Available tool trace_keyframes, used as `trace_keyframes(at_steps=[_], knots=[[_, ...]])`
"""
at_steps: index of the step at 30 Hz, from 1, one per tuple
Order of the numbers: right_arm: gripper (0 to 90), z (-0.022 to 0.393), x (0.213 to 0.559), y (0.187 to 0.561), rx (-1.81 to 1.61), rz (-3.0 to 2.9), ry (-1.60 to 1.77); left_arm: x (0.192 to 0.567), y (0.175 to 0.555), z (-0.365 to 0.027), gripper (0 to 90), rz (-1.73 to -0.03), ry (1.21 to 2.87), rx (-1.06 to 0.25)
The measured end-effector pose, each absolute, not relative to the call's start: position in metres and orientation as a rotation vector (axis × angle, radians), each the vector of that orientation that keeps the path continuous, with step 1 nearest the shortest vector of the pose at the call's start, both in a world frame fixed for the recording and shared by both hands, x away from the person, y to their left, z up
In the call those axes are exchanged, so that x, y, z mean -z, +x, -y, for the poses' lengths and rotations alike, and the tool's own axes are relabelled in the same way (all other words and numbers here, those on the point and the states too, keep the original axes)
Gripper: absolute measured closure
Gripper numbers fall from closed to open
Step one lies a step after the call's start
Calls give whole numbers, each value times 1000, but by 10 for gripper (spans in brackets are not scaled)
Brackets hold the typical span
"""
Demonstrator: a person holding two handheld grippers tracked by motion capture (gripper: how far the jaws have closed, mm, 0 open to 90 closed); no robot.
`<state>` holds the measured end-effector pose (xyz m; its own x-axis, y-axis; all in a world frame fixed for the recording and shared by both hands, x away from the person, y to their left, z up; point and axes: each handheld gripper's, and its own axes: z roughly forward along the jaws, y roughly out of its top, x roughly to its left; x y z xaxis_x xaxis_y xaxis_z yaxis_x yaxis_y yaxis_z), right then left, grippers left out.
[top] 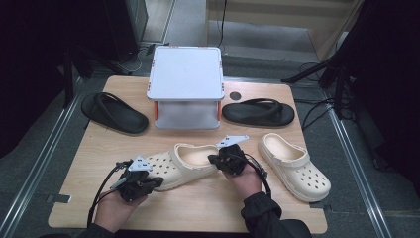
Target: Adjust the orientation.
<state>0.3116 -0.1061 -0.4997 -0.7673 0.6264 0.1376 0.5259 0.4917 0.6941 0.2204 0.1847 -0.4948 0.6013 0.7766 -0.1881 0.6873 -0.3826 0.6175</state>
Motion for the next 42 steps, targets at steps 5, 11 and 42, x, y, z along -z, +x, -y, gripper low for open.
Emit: trace_keyframes(at_steps=[5,11,42], knots=[[900,105,499,309,-1131,-2603,999,495,227,-189,899,-1165,2148,-172],[900,100,500,304,-1106,-2620,954,496,239,-196,899,-1183,2133,-170],[900,46,502,274,-1116,-2759,844,495,301,-214,898,-1229,2089,-163]])
